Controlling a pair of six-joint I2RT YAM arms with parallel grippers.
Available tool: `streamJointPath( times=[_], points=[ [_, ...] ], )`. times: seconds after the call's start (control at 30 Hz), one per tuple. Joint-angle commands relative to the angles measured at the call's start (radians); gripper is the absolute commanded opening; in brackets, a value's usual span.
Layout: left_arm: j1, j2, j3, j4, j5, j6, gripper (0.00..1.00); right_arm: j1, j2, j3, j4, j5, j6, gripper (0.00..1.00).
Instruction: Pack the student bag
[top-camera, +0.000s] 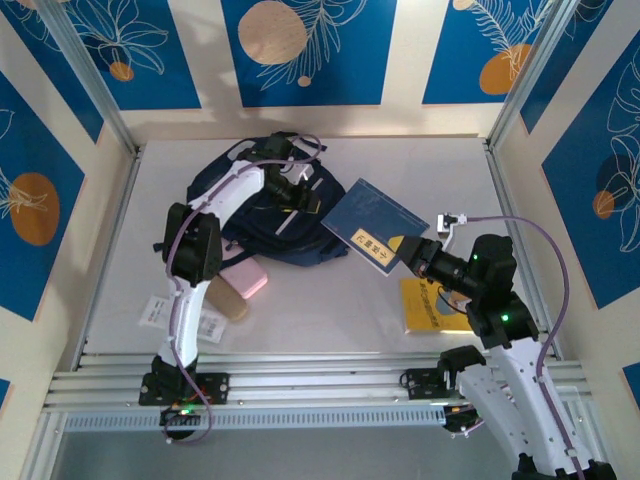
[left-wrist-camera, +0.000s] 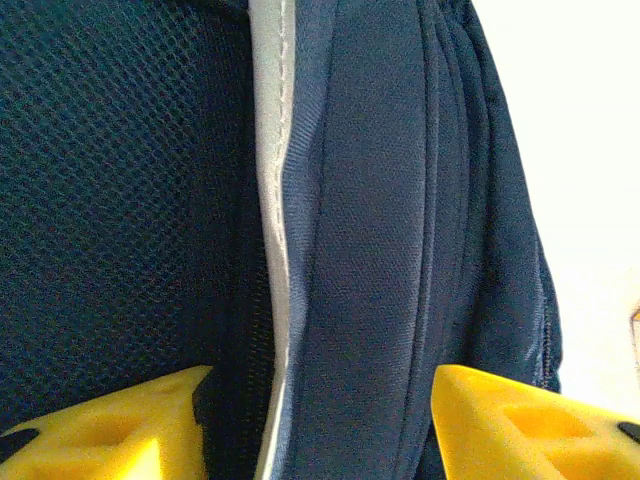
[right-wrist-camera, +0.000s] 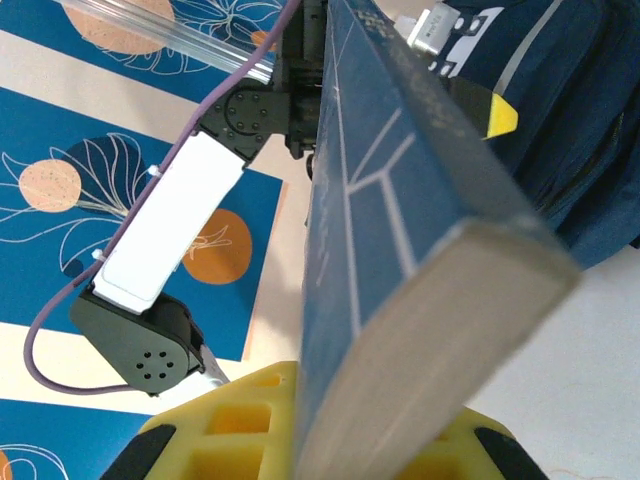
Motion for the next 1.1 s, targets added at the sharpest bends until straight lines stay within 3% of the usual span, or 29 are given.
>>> streamJointPath(
  times=[0.0, 0.07, 0.23, 0.33, 0.5, 0.7, 1.07],
  points=[
    [0.001, 0.000, -0.030, 0.038, 0.107, -0.008, 0.50, -0.005, -0.004, -0.014, 0.061, -0.031, 0.018, 0.00],
    [0.002, 0.010, -0.039, 0.054, 0.130, -0.014, 0.46, -0.006, 0.001, -0.018, 0.068, -0.033, 0.023, 0.00],
    [0.002, 0.026, -0.024, 0.044, 0.062, -0.009, 0.15, -0.006, 0.012, -0.015, 0.062, -0.031, 0.015, 0.00],
    [0.006, -0.011, -0.001, 0.030, 0.013, -0.012, 0.01, -0.007, 0.013, 0.005, 0.005, -0.006, -0.024, 0.00],
    [0.014, -0.077, 0.110, -0.047, -0.017, -0.027, 0.00, -0.007, 0.024, 0.038, -0.122, 0.087, -0.099, 0.00],
    [0.030, -0.114, 0.303, -0.167, 0.034, -0.039, 0.00, -0.030, 0.069, 0.012, -0.122, 0.126, -0.090, 0.00],
    [0.094, -0.221, 0.354, -0.143, 0.138, -0.090, 0.00, -0.065, 0.294, -0.058, 0.155, 0.030, -0.020, 0.00]
  ],
)
